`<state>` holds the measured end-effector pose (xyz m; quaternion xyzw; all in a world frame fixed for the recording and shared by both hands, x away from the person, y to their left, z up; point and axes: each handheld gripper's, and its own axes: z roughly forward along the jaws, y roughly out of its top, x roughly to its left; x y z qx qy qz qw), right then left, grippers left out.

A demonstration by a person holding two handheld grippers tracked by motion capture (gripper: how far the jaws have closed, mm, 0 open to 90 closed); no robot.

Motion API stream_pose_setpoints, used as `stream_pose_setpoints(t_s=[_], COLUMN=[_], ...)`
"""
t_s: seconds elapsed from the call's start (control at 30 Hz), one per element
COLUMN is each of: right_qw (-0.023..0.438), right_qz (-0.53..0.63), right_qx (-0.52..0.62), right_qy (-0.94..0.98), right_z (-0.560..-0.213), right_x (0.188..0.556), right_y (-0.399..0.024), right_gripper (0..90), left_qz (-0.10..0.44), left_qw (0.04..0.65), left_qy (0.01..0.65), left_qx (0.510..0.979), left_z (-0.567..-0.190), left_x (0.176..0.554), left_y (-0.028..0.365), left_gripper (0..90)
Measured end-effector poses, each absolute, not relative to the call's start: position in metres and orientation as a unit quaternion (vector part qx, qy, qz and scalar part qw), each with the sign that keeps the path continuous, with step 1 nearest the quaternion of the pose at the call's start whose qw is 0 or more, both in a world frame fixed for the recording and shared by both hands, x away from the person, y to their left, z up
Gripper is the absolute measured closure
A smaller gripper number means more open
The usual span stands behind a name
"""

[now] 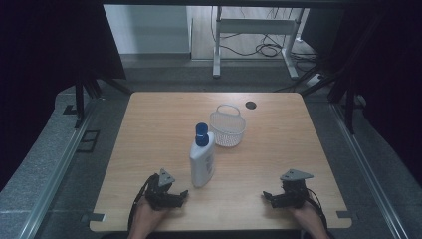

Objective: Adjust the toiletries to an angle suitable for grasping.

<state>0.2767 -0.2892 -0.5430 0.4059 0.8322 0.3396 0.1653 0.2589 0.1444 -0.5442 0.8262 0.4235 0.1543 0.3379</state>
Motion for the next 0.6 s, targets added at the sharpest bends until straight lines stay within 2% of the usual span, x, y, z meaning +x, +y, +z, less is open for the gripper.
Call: stream_pose_setpoints(t_s=[0.6], right_qw=[0.165], right_qz=[0.34], right_qx=[0.406], right_qy=[0.832], right_z=[-0.543], right_x=[0.2767], right_y=[-0.2892], right_gripper=[0.0], left_qz=[0.155], left_qw=[0.339], left_qy=[0.425], left_qx=[0.825], left_z=[-0.5441], left_x=[0.2623], left_y=[0.1449], left_gripper=[12.8])
